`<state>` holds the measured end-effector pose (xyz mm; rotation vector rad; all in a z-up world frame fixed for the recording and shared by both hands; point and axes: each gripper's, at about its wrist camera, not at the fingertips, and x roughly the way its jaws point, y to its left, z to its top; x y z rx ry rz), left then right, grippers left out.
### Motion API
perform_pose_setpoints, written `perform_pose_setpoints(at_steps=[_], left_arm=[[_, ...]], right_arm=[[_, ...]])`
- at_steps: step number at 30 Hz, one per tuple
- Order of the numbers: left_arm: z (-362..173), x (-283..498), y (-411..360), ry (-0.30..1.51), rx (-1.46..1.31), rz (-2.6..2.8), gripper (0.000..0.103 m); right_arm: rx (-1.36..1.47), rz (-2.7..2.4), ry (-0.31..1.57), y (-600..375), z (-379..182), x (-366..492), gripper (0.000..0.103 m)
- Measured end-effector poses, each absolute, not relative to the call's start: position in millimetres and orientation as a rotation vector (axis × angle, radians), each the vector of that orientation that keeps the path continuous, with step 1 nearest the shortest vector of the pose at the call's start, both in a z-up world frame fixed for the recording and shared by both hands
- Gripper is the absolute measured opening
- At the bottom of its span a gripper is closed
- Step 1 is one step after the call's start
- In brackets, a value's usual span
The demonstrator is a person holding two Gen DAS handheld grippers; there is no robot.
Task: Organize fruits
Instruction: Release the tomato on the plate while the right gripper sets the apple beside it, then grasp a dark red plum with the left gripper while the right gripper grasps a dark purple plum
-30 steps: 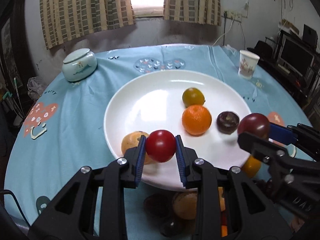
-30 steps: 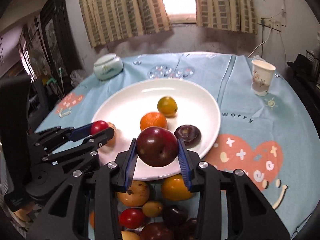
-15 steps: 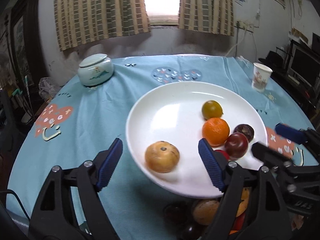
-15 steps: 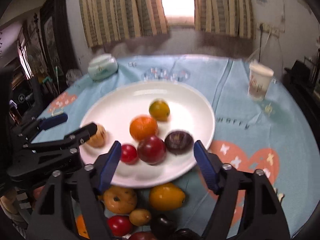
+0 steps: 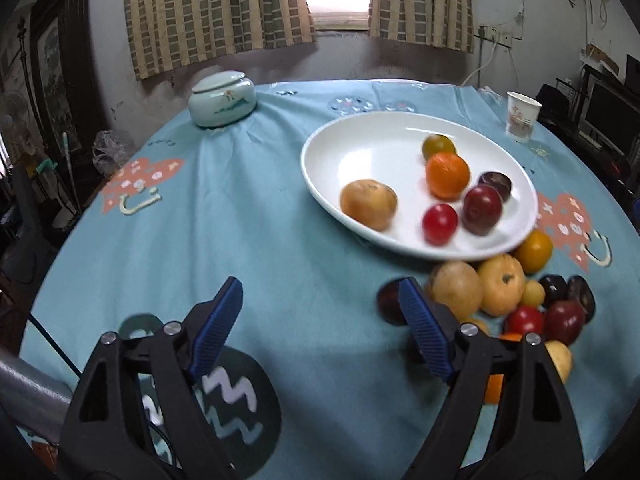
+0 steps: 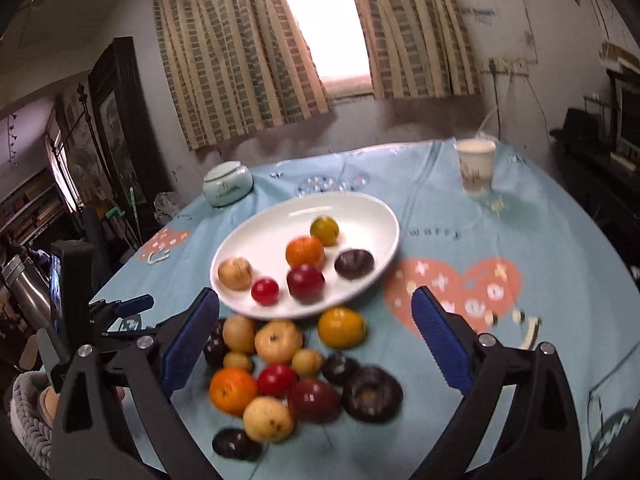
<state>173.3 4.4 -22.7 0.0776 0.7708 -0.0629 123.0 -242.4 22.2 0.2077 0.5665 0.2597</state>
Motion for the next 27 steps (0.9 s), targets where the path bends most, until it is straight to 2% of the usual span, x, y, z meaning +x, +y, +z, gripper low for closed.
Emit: perform_pose_setpoints(at_steps=[3,12,16,20,27], left_arm=[[-24,162,0,0.762,0.089,-0.099,0.083],[-35,164,-8,0.772,0.136,-0.094,0.092],[-37,168,17,0.786,0.153,0.079,0.091],[-32,160,50,0.792,0.005,0.054,0.089],[-37,153,10,0.76,0.166,-0.042,0.089]], right_arm=[[0.23,0.255,0.58,-248,18,117,0.097],[0.229,0.25,0.592,-248,15,115,0.097],[0.24,0.243,0.585,-251,16,116,0.097],[0.252,0.247,0.578,-254,17,114,0.097],[0.236,0.262,0.581,-250,17,113,0.097]])
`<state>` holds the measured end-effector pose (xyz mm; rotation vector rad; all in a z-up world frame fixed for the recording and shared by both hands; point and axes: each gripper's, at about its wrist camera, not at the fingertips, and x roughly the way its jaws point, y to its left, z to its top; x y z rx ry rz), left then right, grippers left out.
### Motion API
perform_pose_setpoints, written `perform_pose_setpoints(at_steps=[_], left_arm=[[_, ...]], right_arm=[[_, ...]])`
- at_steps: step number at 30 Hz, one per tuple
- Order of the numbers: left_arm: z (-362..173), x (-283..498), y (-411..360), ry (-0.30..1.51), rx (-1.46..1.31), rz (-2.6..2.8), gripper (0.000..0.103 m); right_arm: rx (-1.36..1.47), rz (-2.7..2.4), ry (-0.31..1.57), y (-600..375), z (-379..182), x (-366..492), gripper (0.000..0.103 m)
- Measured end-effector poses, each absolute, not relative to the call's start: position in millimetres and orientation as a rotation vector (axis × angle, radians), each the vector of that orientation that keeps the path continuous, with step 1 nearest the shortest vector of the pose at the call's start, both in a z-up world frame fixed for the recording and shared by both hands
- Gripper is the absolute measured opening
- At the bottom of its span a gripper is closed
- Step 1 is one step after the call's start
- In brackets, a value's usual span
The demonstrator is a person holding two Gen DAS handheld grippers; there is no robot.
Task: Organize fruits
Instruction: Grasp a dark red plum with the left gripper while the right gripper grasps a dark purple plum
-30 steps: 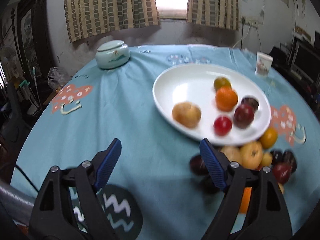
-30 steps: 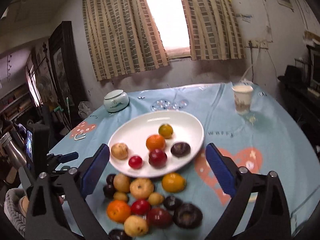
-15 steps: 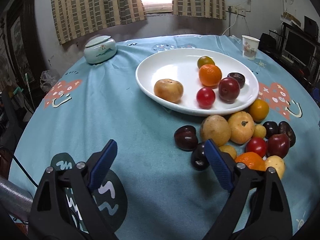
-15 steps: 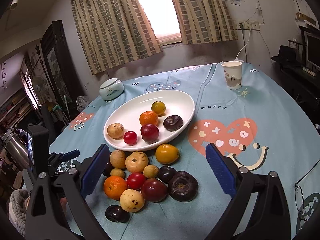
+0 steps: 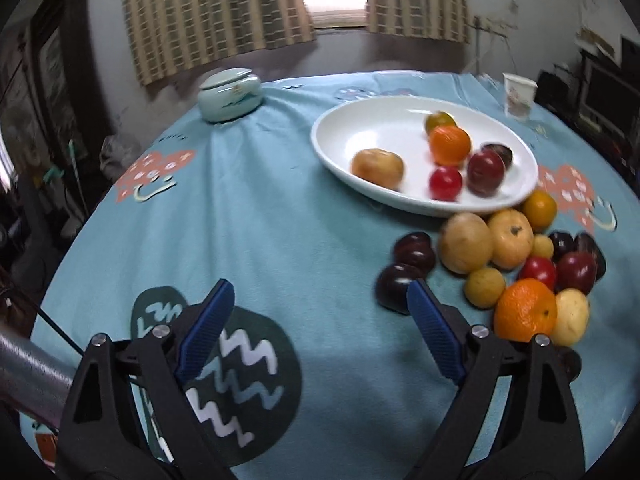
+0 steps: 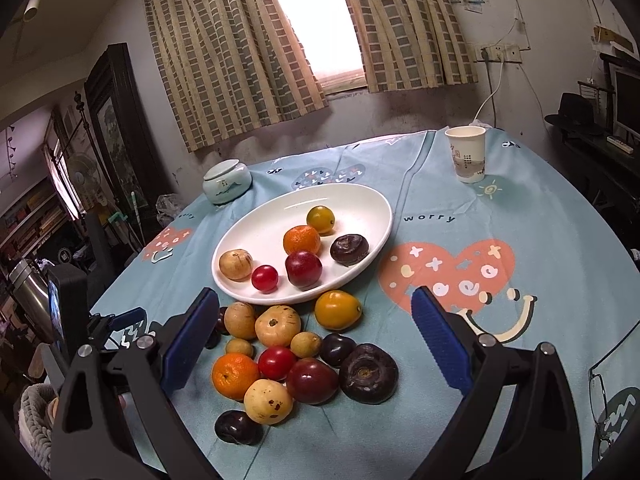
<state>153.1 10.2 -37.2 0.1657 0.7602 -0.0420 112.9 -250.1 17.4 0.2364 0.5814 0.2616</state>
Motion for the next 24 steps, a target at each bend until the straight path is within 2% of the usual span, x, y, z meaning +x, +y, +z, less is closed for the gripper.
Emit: perform_pose_setpoints(at_steps=[5,8,10,13,18,19,21,24], left_arm=[[-46,162,-2,0.796,0.185,-0.123,0.073],[-52,168,-5,0.842,0.164,-0.175,0.057],[-57,174,-5,0.874,0.133,-0.213,0.044],[-59,176,-6,0.884,0.111,-0.241,0.034],[-56,172,-5,0.857,0.107,-0.214,0.032],[-53,169,-2,0.84,0.11,-0.188,0.032],[-49,168,4,0.826,0.099,-0.164,0.031],[-46,168,10,0.826,0.08,-0.158,0.032]], right_arm=[[0.233,0.262,0.586,-249,16,113,0.097],[0.232,0.263,0.591,-249,15,114,0.097],[0.232,0.263,0.595,-249,15,114,0.097],[0.228,0.266,0.598,-248,14,114,0.097],[0.209,0.245,0.662,-248,3,120,0.096],[0.202,0.233,0.687,-249,-2,122,0.094],[0.185,0.205,0.743,-251,-14,126,0.077],[0.166,0.171,0.817,-255,-34,129,0.07]])
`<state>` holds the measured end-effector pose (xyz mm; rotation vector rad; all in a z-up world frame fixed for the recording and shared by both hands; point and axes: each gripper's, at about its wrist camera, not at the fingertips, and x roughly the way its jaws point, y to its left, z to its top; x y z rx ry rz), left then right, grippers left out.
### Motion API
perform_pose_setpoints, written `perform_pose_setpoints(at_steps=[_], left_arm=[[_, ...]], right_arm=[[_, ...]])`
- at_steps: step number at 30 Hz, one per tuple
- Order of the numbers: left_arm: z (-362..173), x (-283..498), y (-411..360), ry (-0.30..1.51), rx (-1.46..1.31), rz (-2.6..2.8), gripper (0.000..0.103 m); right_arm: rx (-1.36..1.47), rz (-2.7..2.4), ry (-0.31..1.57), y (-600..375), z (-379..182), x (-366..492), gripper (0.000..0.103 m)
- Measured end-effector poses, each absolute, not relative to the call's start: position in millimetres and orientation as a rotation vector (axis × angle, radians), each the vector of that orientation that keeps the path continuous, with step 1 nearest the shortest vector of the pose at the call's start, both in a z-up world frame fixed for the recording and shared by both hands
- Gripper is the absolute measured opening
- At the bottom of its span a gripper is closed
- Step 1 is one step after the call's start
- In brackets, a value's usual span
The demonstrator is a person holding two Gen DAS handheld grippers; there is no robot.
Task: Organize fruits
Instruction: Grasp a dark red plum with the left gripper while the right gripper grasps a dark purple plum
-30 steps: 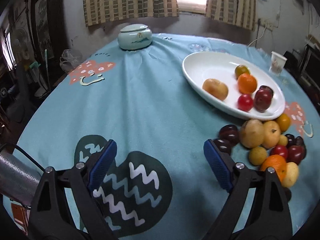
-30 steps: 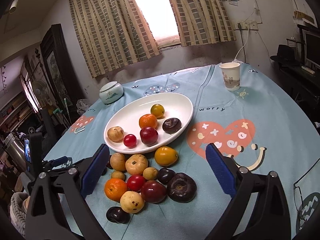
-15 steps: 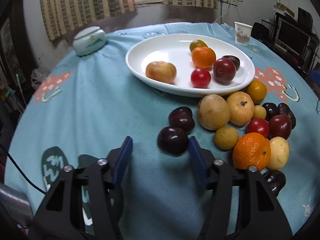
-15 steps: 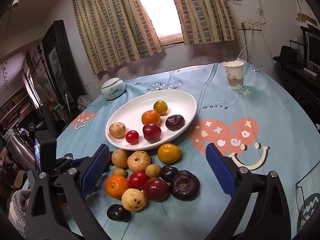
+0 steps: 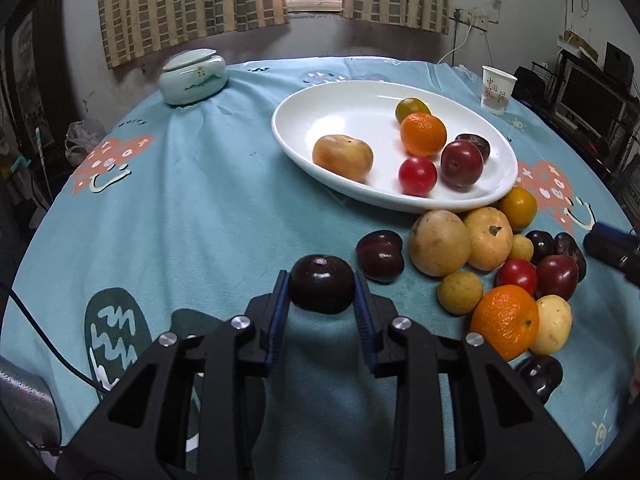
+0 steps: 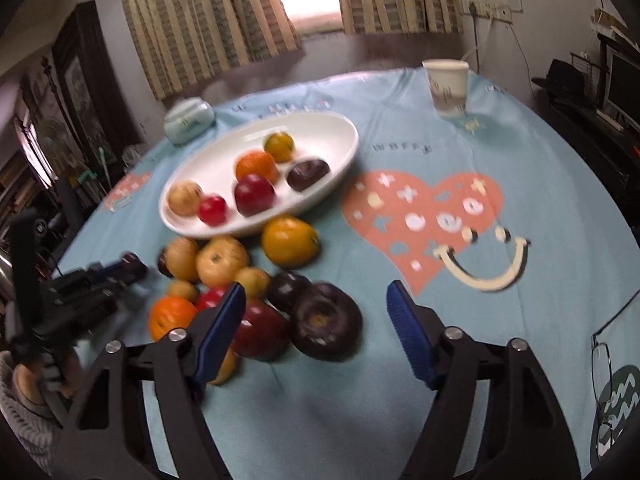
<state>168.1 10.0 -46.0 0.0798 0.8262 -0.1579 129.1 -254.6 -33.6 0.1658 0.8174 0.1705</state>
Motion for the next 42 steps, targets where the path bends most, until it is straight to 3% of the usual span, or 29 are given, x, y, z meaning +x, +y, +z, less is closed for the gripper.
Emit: perform_pose_setpoints(at_steps=[12,19,20,23,29,37,42], left_arm=[[-45,167,10,0.831,0.085,-0.168,0.032],[-46,168,8,0.837,0.087,-0.17,0.032],[-47,168,8,0.838,0.088,-0.171,0.032],[-47,167,6,0.836,0.096,-0.174,0.032],[-50,167,4,0.852,0.098,-0.185,0.032],[-16,178,6,0.776,0.051,-0.144,0.032],[29,217,-11,0.692,0.031,-0.107,0.032]], right_arm=[[0.177,0.112,0.83,-282,-40,121,0.066],[-0.051,0.115,0.904,-239,-59,126,0.066],[-0.054,0.115,0.903,-238,-59,130,0.065],[-0.055,0.144,0.901,-234,-60,136,0.048],[0.002,0.177,0.893,-241,-57,135,0.045],[0.172,0.205,0.712,-263,0,124,0.045],[0.103,0.233,0.599,-241,59,154,0.045]])
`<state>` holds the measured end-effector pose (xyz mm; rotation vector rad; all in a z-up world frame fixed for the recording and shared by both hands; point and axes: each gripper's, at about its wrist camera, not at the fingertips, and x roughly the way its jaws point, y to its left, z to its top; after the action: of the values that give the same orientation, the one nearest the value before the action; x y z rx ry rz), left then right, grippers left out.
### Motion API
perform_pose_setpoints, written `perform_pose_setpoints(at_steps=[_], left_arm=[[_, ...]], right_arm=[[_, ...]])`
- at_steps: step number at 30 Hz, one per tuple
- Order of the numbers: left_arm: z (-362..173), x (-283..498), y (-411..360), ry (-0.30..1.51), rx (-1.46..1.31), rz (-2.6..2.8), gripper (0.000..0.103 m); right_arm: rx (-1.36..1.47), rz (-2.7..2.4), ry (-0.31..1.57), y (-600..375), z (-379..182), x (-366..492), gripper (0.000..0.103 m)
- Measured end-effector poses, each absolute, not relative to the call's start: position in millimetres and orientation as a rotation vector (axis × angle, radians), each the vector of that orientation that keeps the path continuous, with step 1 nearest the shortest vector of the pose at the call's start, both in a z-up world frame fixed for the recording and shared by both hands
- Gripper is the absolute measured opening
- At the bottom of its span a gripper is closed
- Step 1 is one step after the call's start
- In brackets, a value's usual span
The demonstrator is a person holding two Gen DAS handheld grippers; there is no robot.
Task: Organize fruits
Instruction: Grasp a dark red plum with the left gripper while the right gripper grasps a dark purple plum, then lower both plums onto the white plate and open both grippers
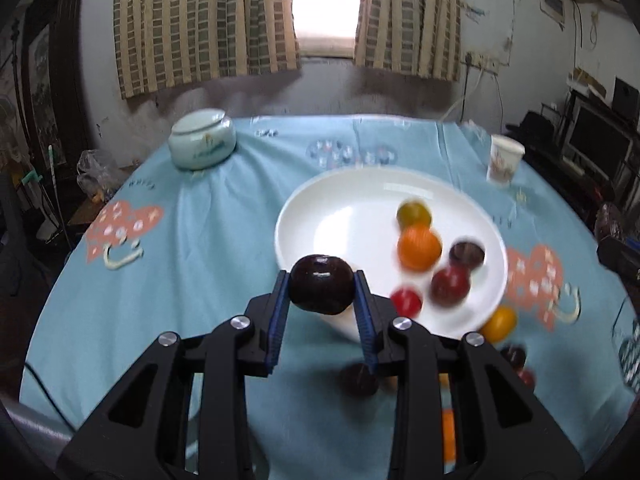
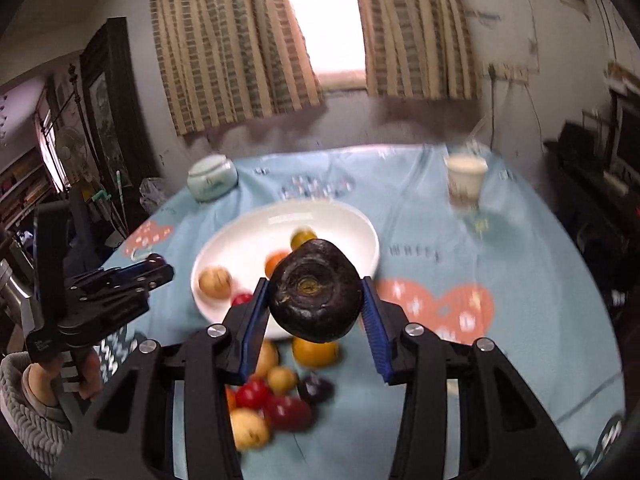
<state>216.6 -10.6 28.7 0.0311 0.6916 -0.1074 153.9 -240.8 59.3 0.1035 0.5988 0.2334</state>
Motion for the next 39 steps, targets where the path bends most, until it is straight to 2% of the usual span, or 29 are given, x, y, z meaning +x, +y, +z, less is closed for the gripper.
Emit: perform_pose_setpoints(at_steps=[4,9,18,19,20,21,22,25,29,32,33,34,35,39], left_arm=[[30,257,-25,0.696,0.018,-0.08,0.032],[9,299,-29,0.741,0.018,-0.058,0.032],[-25,333,-26,0.83,-0.01,-0.074,0.033],[-27,333,-26,0.836,-0.012,-0.07,0.034],[-29,334,-27,0.842,-0.01,-0.068,0.038],[-31,335,-27,0.845,-0.007,-0.064,0.053],[-30,333,-27,0.835,0.0,-0.051,0.066],[-25,326,-28,0.809,0.026,-0.033,0.068],[-5,308,-19,0.766,0.01,-0.014,0.072],[11,283,-8,0.728,-0.015,-0.003,0.078],[13,272,-5,0.72,-0.015,-0.005,0.079],[14,262,-1,0.712,-0.013,-0.002,0.081],[13,249,2,0.708,-0.011,0.009,0.081],[4,214,8,0.72,0.006,-0.005,0.081]], right_arm=[[0.08,0.224,0.59,-227,60,200,0.045],[0.102,0.198,0.666,-230,25,261,0.045],[0.089,0.207,0.75,-226,-17,300,0.046],[0.085,0.216,0.759,-225,-21,302,0.048],[0.083,0.21,0.761,-225,-23,302,0.058],[0.08,0.193,0.755,-226,-24,302,0.069],[0.074,0.182,0.742,-227,-23,300,0.07],[0.088,0.189,0.703,-231,-12,292,0.07],[0.141,0.221,0.601,-237,29,265,0.07],[0.156,0.259,0.546,-233,59,235,0.079],[0.162,0.267,0.526,-232,66,222,0.09],[0.168,0.271,0.518,-231,69,214,0.095],[0.17,0.277,0.511,-229,72,204,0.098],[0.18,0.289,0.495,-229,63,167,0.098]])
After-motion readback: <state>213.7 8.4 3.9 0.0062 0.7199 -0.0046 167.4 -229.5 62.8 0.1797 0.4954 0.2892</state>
